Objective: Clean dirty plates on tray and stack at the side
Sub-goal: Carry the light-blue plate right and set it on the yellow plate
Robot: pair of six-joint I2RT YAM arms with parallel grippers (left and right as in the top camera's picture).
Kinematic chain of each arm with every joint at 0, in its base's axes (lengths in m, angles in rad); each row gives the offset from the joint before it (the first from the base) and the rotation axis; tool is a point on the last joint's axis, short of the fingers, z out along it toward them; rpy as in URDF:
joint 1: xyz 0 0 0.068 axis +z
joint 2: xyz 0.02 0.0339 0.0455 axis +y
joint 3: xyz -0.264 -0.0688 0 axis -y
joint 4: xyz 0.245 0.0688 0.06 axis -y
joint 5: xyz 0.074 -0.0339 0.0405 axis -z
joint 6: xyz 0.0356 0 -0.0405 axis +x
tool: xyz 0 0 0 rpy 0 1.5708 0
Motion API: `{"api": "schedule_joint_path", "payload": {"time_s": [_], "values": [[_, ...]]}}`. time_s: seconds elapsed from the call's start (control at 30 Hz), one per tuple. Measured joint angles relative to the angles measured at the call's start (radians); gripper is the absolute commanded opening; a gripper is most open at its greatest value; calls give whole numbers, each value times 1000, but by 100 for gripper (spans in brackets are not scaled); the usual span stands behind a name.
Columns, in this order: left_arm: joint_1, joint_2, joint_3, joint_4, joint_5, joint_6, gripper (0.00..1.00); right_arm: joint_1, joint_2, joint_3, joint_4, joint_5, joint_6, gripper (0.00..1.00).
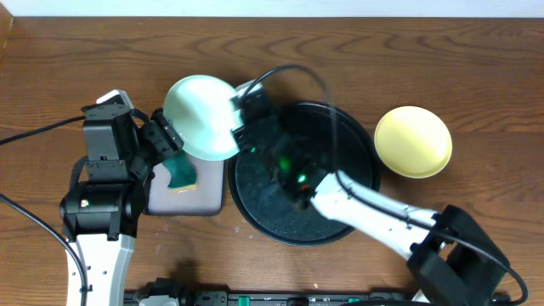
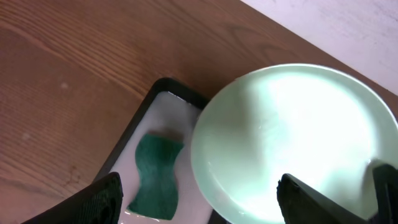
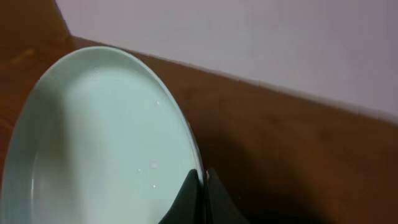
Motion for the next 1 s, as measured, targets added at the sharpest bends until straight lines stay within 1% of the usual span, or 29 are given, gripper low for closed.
{"api": "schedule_joint_path", "payload": {"time_s": [0.07,0.17,0.27,0.4,0.63,0.8,1.0], "values": [[0,0,0,0,0,0,80,-60,-4,1,-49,-100,79,1],[0,0,0,0,0,0,80,-162,-19,2,-151,-246,156,1],[0,0,0,0,0,0,80,-263,-48,1,-252,-352,197,1],[0,0,0,0,0,0,80,-412,-130,1,-448,-437,220,1],[0,0,0,0,0,0,80,-687,-253,4,-713,-475,182,1],[0,0,0,0,0,0,80,-883,-256,3,-856,-468,137,1],[0,0,0,0,0,0,80,-1103,-254,3,-973,-429,91,1]]}}
